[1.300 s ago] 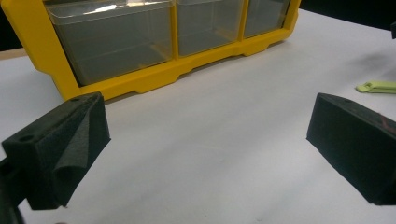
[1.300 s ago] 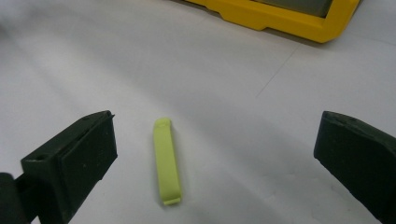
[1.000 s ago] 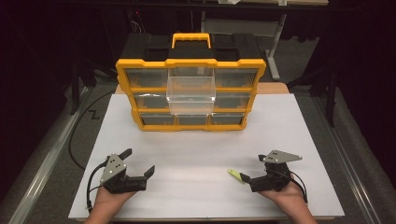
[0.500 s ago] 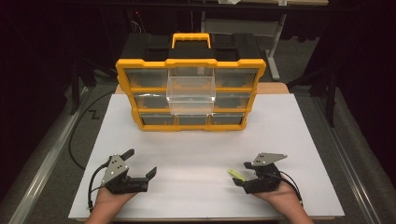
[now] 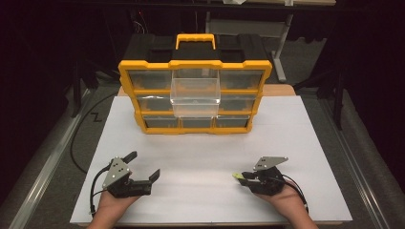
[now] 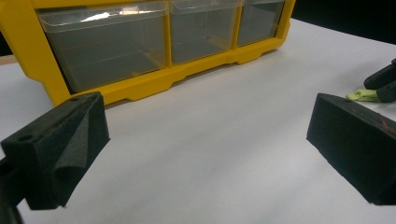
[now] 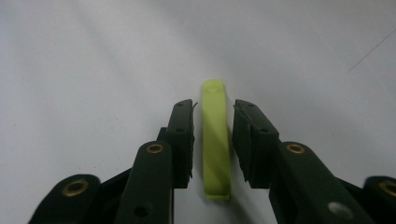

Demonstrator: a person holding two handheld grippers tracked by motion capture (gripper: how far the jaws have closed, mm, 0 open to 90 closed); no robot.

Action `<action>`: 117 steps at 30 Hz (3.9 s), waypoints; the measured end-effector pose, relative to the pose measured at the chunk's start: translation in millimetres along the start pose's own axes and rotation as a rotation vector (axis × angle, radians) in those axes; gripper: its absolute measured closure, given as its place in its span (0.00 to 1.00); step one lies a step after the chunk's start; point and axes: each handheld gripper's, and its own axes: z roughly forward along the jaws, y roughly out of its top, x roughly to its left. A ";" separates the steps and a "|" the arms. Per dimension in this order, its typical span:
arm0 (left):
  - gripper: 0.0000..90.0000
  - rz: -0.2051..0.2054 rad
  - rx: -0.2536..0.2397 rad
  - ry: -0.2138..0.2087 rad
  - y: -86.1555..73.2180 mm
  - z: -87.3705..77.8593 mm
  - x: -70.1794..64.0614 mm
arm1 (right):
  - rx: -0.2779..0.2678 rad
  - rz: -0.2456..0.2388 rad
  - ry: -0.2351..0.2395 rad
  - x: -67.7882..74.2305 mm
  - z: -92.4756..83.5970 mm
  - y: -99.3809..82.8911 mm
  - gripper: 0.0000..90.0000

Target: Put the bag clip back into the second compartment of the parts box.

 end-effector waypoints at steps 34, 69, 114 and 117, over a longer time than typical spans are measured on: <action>0.00 0.027 0.004 -0.043 1.6 2.2 -4.3 | 0.192 -0.080 0.024 -0.5 -7.6 32.0 0.88; 0.01 0.055 -0.002 -0.059 1.8 1.9 -8.3 | 0.381 -0.164 0.170 -10.0 -57.1 104.9 0.88; 0.01 0.061 -0.026 -0.080 1.9 -3.0 -8.3 | 0.384 -0.270 0.176 0.0 -121.9 234.6 0.88; 0.01 0.061 -0.024 -0.080 1.9 -2.9 -8.1 | 0.384 -0.279 0.173 0.2 -124.4 238.9 0.88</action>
